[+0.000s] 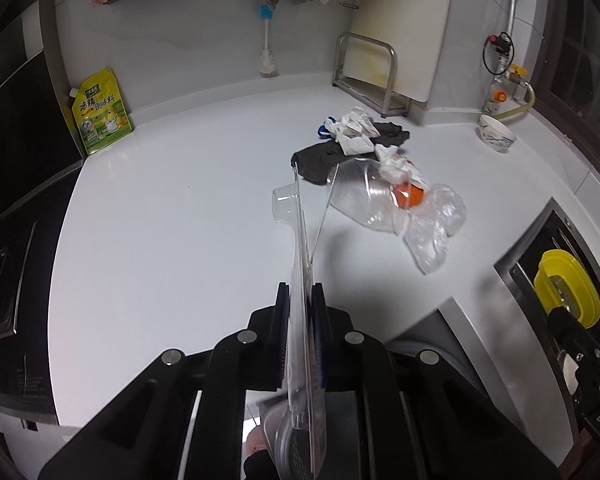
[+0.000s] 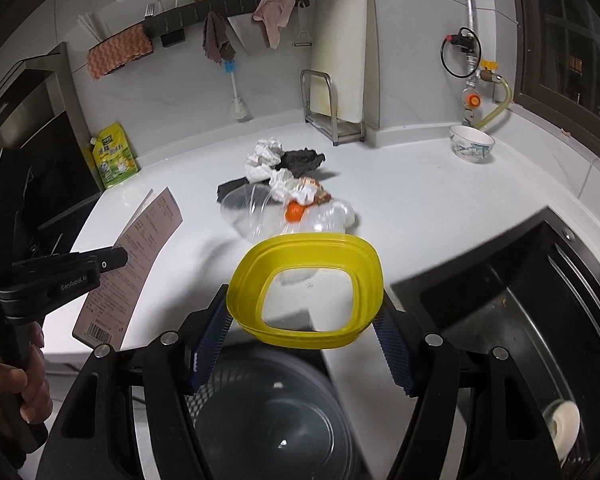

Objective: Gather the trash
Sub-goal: 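Carry the receipt and yellow lid in both tools over the grey trash bin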

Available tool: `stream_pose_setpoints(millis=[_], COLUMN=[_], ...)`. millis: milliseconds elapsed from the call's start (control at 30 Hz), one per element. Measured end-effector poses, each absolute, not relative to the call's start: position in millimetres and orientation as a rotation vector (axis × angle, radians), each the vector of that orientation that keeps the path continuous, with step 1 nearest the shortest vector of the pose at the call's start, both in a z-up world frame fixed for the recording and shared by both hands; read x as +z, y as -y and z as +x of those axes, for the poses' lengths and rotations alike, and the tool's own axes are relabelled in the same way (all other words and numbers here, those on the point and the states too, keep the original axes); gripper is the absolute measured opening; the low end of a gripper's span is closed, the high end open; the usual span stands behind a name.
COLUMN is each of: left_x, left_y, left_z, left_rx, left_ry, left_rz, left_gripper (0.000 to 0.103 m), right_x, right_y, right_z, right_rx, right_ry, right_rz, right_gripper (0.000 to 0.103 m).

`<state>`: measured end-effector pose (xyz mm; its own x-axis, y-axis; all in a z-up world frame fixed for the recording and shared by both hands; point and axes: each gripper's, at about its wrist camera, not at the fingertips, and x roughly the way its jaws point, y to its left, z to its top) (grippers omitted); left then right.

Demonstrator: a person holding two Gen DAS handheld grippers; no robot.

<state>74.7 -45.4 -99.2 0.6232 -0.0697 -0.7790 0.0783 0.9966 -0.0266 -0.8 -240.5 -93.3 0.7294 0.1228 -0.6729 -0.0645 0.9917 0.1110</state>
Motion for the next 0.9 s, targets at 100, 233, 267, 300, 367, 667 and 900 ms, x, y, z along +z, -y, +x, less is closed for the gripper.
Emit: stream_pose_setpoints(millis=[100, 233, 267, 300, 367, 667, 900], left_x=[-99.7, -104.0, -105.7, -108.0, -112.0, -144.9, -183.9], left_y=[50.5, 57.0, 58.2, 59.9, 62.1, 78.2, 81.6], left_z=[51.8, 18.9, 11.2, 1.5, -12.4, -58.2, -61.7], left_rx=[-0.087, -0.089, -0.088, -0.087, -0.083, -0.112, -0.169], left_ry=[-0.899, -0.907, -0.91, -0.915, -0.924, -1.01, -1.078], left_rz=[0.012, 0.016, 0.014, 0.01, 0.007, 0.036, 0.058], left_gripper=[0.012, 0.012, 0.012, 0.012, 0.012, 0.012, 0.012], right_x=[-95.8, -103.3, -107.0, -109.3, -116.7, -155.5, -193.1], right_y=[240.0, 242.2, 242.8, 242.6, 242.4, 234.6, 227.7], right_z=[-20.7, -46.2, -54.1, -58.4, -70.2, -98.7, -106.0], right_rx=[0.114, 0.136, 0.145, 0.152, 0.175, 0.225, 0.207], right_ry=[-0.759, -0.783, -0.791, -0.795, -0.807, -0.87, -0.938], right_rz=[0.085, 0.091, 0.09, 0.09, 0.086, 0.09, 0.107], right_gripper=[0.066, 0.066, 0.066, 0.066, 0.066, 0.066, 0.066])
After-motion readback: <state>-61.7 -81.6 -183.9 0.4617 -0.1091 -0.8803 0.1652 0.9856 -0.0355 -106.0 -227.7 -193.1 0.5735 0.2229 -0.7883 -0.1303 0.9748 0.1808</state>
